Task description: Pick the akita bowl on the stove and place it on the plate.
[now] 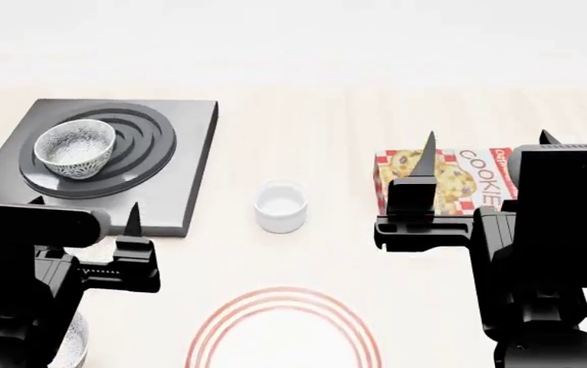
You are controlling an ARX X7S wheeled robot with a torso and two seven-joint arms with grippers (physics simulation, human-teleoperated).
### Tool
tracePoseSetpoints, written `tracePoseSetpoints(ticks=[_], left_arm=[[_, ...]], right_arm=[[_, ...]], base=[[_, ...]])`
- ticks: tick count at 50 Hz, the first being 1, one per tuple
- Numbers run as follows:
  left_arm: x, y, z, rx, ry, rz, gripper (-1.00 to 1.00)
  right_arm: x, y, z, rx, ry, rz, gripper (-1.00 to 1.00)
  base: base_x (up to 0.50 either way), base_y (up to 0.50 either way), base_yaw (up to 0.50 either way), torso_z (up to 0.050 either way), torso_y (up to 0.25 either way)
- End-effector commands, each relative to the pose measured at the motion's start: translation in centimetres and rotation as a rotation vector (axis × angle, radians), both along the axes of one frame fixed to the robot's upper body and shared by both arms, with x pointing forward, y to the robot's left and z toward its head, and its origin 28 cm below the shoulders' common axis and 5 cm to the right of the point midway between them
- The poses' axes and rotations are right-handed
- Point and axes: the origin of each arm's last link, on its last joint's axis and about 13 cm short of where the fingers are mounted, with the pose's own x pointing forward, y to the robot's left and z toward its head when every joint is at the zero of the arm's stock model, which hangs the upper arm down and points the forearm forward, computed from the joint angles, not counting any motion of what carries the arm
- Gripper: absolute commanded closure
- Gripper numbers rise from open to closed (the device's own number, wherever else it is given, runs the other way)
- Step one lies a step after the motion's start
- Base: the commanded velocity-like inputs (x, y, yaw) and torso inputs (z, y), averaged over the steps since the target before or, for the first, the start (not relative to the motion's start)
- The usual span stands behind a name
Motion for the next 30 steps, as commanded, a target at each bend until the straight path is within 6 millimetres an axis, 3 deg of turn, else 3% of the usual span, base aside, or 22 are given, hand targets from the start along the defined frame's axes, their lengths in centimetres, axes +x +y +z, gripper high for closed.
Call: tracePoseSetpoints(ticks=[1, 30], left_arm=[[0.0, -0.03, -0.12, -0.001, 0.002, -0.001, -1.0], [-0.14, -0.14, -0.35, -0.001, 0.007, -0.005, -1.0]], right_arm=[[0.0, 0.0, 0.0, 0.001, 0.0, -0.001, -1.0], [-0.01, 0.0, -0.05, 0.0, 0.0, 0.002, -1.0]], base=[[0.26, 0.0, 0.0, 0.0, 0.0], [0.26, 0.0, 0.0, 0.0, 0.0]])
